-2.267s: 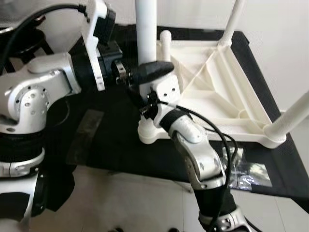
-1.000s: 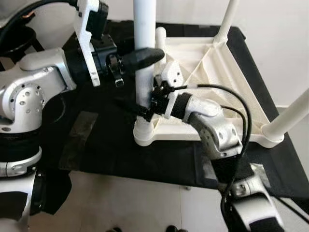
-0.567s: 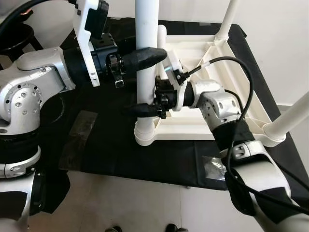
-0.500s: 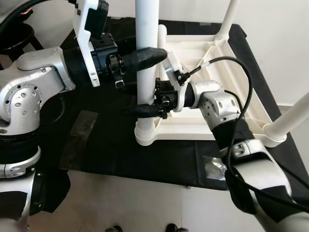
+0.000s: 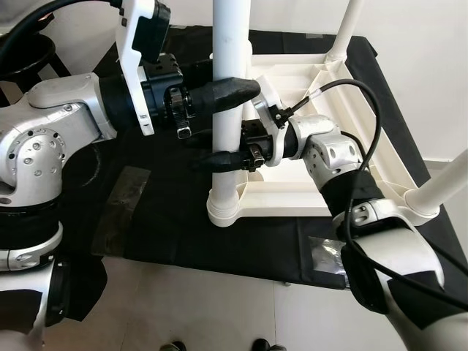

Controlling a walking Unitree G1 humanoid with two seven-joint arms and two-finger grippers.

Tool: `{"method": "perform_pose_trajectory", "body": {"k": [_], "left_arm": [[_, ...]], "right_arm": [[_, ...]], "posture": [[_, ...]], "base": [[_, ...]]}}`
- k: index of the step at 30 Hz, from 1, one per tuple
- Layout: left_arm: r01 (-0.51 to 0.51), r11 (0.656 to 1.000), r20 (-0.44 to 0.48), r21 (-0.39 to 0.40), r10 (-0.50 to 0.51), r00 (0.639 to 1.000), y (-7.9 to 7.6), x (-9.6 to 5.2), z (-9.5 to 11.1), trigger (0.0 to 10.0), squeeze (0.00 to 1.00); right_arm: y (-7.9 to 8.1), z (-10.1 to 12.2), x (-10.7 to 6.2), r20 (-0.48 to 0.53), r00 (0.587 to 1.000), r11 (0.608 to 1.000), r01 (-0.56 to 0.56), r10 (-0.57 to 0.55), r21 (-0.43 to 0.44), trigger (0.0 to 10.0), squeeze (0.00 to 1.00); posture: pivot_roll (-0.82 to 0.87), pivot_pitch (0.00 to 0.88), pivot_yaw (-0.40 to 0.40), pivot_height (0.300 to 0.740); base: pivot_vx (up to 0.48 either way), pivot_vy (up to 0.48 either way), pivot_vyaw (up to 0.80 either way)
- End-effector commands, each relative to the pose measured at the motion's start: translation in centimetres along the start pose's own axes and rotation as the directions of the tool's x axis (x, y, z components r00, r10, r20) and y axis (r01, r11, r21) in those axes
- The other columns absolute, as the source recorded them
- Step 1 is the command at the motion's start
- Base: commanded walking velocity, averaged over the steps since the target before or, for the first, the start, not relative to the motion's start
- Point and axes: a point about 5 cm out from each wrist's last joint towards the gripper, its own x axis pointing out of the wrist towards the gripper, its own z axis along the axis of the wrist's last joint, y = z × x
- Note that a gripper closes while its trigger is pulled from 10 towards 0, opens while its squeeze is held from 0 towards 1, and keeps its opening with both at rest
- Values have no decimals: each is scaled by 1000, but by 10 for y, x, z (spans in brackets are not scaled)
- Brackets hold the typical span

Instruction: Building children table

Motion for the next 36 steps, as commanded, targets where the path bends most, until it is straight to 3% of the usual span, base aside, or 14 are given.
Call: {"method": "perform_pose_trajectory", "body": {"k": [1,6,7,8,10,12,17,25,29,30,31,32,33,36], "left_arm": [[10,1000,-17,-13,-10,1000,-3,2,-5,10000,1000],[-43,999,-14,-13,42,999,1,0,-5,10000,1000],[-39,999,-15,-14,38,999,2,0,-5,10000,0],[-35,999,-16,-15,35,999,2,0,-5,10000,0],[-36,999,-15,-17,36,999,5,-1,-4,10000,0],[-36,999,-19,-17,35,999,5,-1,-5,10000,0],[-28,1000,-24,-13,27,999,5,1,-7,10000,0],[-33,999,-16,-3,33,999,6,2,-4,10000,0],[-23,1000,-26,0,23,999,5,1,-5,9255,0],[-10,1000,-28,-2,10,1000,4,1,-5,0,0],[0,1000,-30,-4,0,1000,3,1,-5,0,0],[6,1000,-30,-5,-6,1000,3,1,-5,0,0],[9,1000,-30,-5,-9,1000,2,1,-5,0,0],[10,1000,-29,-5,-10,1000,2,1,-5,0,0]], "right_arm": [[-1,-10,5,-30,996,996,83,-84,-13,0,0],[-2,-18,4,-75,975,978,207,-208,-28,0,0],[3,-34,12,-156,933,944,329,-325,2,0,0],[7,-45,17,-215,887,907,420,-409,7,0,0],[39,-76,41,-267,676,695,718,-686,31,0,0],[56,-86,49,-270,573,581,812,-774,55,0,0],[61,-91,60,-250,560,563,824,-790,65,0,0],[46,-84,64,-208,540,539,840,-816,66,0,0],[56,-73,65,-225,482,484,874,-847,48,0,0],[57,-70,66,-219,485,488,872,-847,47,0,0],[57,-68,66,-214,490,492,869,-845,46,0,0],[56,-64,67,-192,507,507,860,-840,51,7882,0],[54,-60,66,-180,520,521,852,-835,45,10000,0],[47,-51,61,-141,539,539,841,-830,43,10000,0]], "posture": [[52,260,-44,740],[49,261,-47,740],[28,268,-66,740],[28,268,-66,740],[31,270,-55,740],[23,268,-46,740],[21,254,-38,740],[25,235,-40,740],[30,230,-39,740],[33,225,-38,740],[33,225,-38,740],[35,224,-38,740],[35,224,-38,740],[36,223,-39,740]], "base": [[0,0,0],[0,0,0],[0,0,0],[0,0,0],[0,0,0],[0,0,0],[0,0,0],[0,0,0],[0,0,0],[0,0,0],[0,0,0],[0,0,0],[0,0,0],[0,0,0]]}}
